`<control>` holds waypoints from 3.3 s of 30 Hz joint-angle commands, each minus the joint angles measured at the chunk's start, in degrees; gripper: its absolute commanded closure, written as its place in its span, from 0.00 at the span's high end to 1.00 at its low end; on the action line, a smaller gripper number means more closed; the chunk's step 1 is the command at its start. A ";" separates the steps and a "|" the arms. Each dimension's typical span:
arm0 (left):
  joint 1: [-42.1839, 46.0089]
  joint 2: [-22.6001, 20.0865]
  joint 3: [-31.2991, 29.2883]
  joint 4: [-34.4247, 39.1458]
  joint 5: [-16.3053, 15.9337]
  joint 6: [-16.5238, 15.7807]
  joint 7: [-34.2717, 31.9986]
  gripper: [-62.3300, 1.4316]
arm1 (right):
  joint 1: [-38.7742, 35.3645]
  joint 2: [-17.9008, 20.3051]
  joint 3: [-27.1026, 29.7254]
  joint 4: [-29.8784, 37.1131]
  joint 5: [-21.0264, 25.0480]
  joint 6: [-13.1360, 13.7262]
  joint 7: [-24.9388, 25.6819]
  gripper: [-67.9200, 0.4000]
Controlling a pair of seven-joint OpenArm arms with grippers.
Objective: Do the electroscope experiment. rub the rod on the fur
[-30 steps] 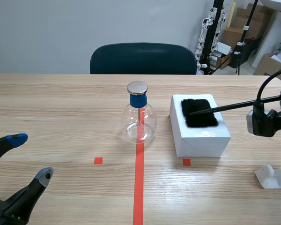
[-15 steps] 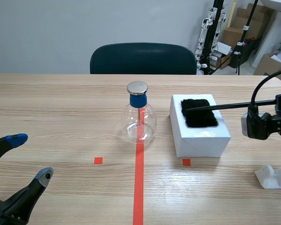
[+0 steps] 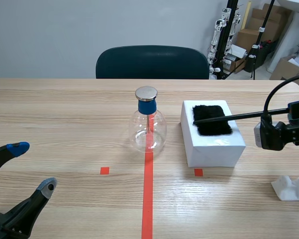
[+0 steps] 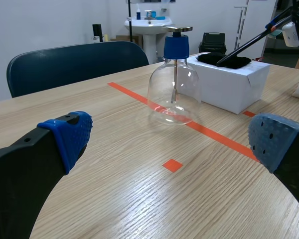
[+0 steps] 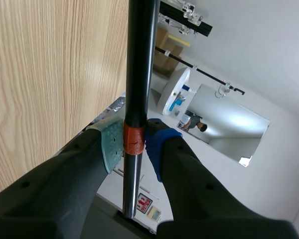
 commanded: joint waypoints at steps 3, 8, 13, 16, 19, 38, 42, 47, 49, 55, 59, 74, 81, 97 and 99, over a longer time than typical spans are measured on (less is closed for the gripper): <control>-0.17 -0.33 -0.20 0.52 -0.42 -0.09 -1.03 1.00 | 0.98 0.98 0.46 0.17 -0.37 -0.35 -7.67 0.16; -0.17 -0.33 -0.20 0.52 -0.42 -0.09 -1.03 1.00 | 0.98 1.01 0.50 0.15 -0.39 -0.33 -14.05 0.16; -0.17 -0.33 -0.20 0.52 -0.42 -0.09 -1.03 1.00 | 0.98 0.98 0.44 0.15 -0.42 -0.35 -5.46 0.16; -0.17 -0.33 -0.20 0.52 -0.42 -0.09 -1.03 1.00 | 0.98 0.98 0.44 0.17 -0.42 -0.37 -1.14 0.16; -0.17 -0.33 -0.20 0.52 -0.42 -0.09 -1.03 1.00 | 0.98 1.01 0.44 0.17 -0.42 -0.37 -2.86 0.16; -0.17 -0.33 -0.20 0.52 -0.42 -0.09 -1.03 1.00 | 1.01 1.03 0.46 0.17 0.39 -0.39 -8.68 0.16; -0.17 -0.33 -0.20 0.52 -0.42 -0.09 -1.03 1.00 | 0.98 1.03 0.46 0.17 1.18 -0.37 -15.26 0.16; -0.17 -0.33 -0.20 0.52 -0.42 -0.09 -1.03 1.00 | 1.01 0.98 0.44 0.17 1.09 -0.39 -8.07 0.16; -0.17 -0.33 -0.20 0.52 -0.42 -0.09 -1.03 1.00 | 1.01 0.96 0.44 0.17 0.92 -0.39 -5.07 0.16; -0.17 -0.33 -0.20 0.52 -0.42 -0.09 -1.03 1.00 | 0.98 1.01 0.46 0.17 1.68 -0.39 -13.16 0.16; -0.17 -0.33 -0.20 0.52 -0.42 -0.09 -1.03 1.00 | 0.94 1.03 0.57 0.17 2.86 -0.37 -17.70 0.16; -0.17 -0.33 -0.20 0.52 -0.42 -0.09 -1.01 1.00 | 2.27 1.03 -0.98 0.15 3.61 -0.37 -17.35 0.16; -0.17 -0.33 -0.20 0.52 -0.42 -0.09 -1.03 1.00 | 2.29 0.83 -1.07 0.17 3.63 -0.39 -12.79 0.16; -0.17 -0.33 -0.20 0.52 -0.42 -0.09 -1.03 1.00 | 2.25 1.14 -1.03 0.15 3.61 -0.35 -15.56 0.16; -0.17 -0.33 -0.20 0.52 -0.42 -0.09 -1.03 1.00 | 2.27 1.14 -1.07 0.15 3.45 -0.37 -10.27 0.16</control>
